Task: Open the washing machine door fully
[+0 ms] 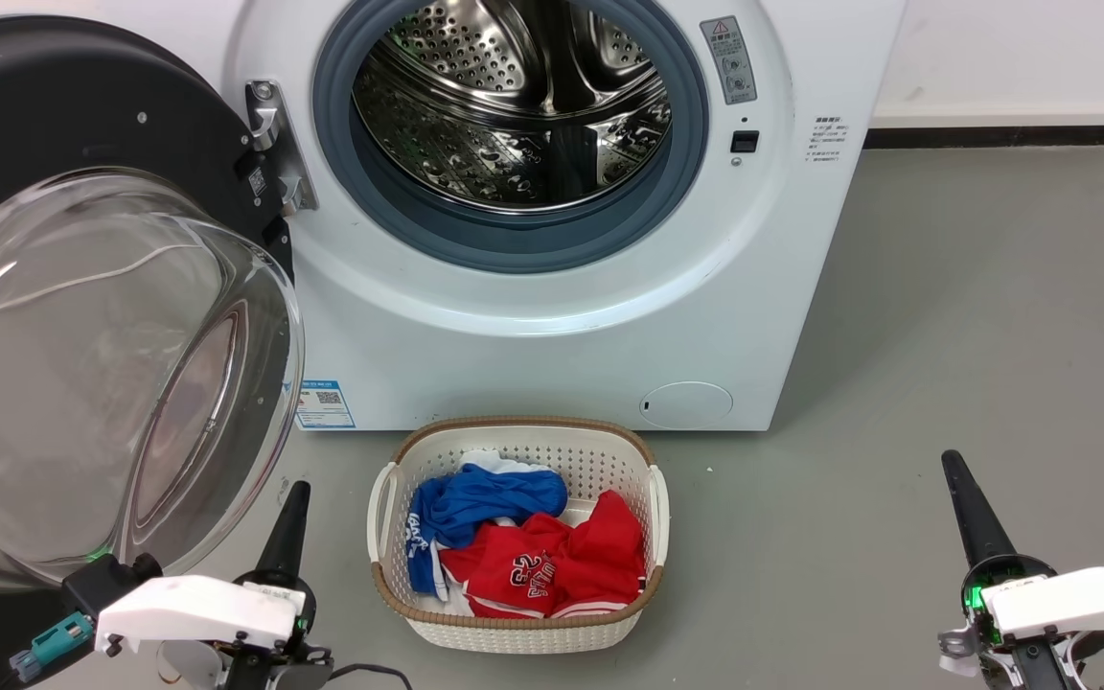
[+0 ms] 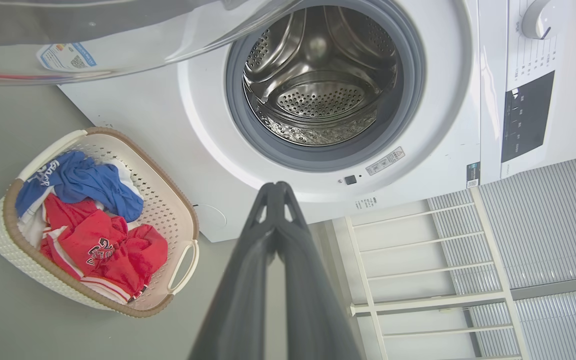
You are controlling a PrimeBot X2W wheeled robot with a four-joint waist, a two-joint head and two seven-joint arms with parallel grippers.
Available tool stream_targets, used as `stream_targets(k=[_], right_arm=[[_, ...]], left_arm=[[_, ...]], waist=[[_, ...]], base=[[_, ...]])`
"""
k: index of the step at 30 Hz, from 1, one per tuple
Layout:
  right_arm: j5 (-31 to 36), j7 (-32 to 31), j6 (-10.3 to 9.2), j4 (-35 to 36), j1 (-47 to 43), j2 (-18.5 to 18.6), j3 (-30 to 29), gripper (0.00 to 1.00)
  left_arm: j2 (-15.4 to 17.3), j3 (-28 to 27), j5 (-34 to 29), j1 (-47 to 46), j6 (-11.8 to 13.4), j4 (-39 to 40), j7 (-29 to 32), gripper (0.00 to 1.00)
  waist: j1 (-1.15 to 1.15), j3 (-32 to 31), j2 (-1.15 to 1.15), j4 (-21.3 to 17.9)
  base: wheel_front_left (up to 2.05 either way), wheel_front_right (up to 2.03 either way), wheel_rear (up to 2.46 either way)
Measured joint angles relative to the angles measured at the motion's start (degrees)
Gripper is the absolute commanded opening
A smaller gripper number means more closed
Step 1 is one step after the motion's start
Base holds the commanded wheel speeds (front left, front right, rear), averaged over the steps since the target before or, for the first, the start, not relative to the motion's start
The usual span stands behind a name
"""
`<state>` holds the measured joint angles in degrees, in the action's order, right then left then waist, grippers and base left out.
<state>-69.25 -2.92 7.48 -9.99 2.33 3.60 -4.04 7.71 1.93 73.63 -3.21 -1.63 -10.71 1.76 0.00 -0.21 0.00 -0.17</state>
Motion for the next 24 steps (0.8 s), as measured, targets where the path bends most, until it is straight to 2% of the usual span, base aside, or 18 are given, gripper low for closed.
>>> stream_targets(k=[24], right_arm=[[-12.34,-1.32,0.00,-2.04,1.86,-0.01,-0.77,0.00]], left_arm=[[-2.05,-3.79,10.31,-1.45,-2.94,-1.71,1.87,0.00]], waist=[[0.00,0.18,0.00,0.08]], base=[[0.00,0.00,0.00]])
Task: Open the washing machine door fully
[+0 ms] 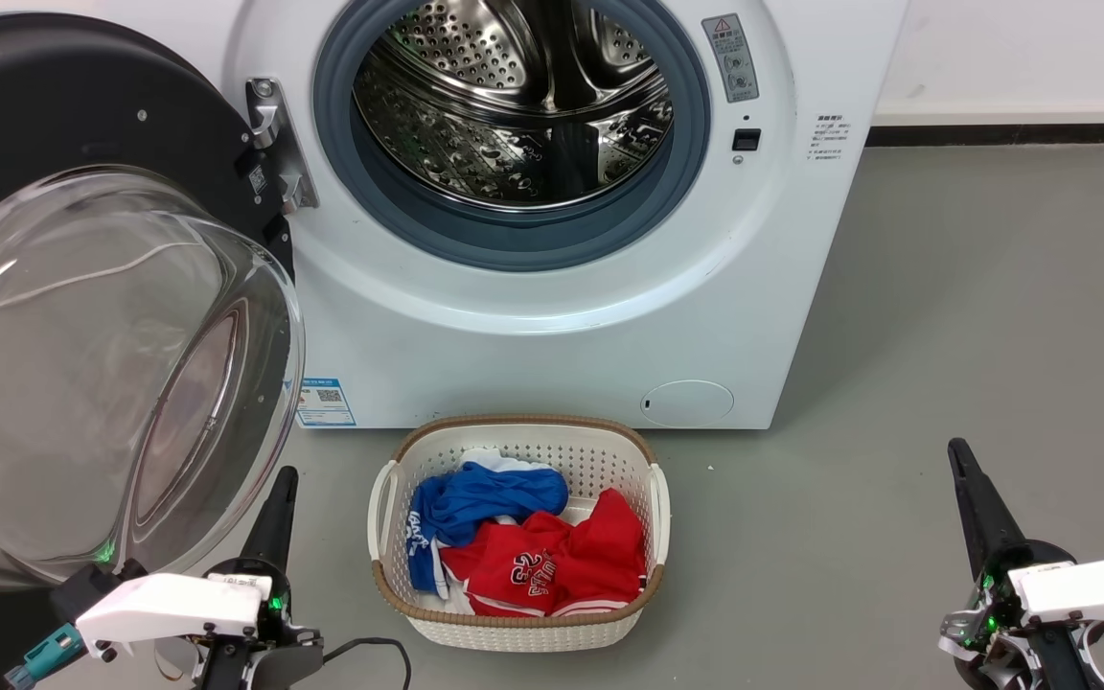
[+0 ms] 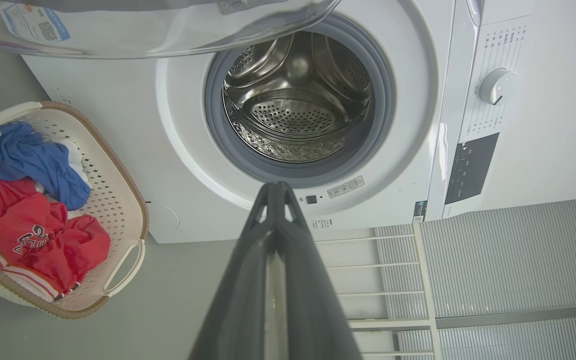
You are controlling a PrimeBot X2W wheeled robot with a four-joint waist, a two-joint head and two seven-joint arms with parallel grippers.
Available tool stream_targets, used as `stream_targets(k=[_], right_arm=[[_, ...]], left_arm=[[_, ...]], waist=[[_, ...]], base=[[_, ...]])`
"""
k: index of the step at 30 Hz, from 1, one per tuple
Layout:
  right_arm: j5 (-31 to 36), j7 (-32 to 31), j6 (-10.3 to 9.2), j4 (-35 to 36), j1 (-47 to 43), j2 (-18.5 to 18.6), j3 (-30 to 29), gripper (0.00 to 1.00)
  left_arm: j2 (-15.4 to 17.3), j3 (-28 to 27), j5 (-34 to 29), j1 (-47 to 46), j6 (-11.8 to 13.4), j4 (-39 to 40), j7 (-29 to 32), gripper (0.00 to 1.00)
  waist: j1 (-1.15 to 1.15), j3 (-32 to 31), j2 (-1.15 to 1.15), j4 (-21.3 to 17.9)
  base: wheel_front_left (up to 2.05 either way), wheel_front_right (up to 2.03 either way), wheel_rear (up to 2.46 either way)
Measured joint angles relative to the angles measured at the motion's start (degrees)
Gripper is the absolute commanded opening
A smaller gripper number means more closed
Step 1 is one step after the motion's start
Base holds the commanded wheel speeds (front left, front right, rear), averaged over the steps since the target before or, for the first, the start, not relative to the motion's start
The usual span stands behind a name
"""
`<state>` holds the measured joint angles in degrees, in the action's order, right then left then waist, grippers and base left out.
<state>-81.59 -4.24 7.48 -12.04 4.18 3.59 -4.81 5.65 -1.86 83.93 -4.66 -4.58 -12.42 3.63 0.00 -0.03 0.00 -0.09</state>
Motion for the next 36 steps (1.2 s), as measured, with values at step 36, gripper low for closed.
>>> stream_targets(k=[36], right_arm=[[-11.43,-1.62,0.00,-2.02,1.71,-0.08,-0.92,0.00]], left_arm=[[-2.10,-3.72,9.44,-1.23,-2.96,-1.64,2.02,0.00]], waist=[[0.00,0.21,0.00,0.09]], base=[[0.00,0.00,0.00]])
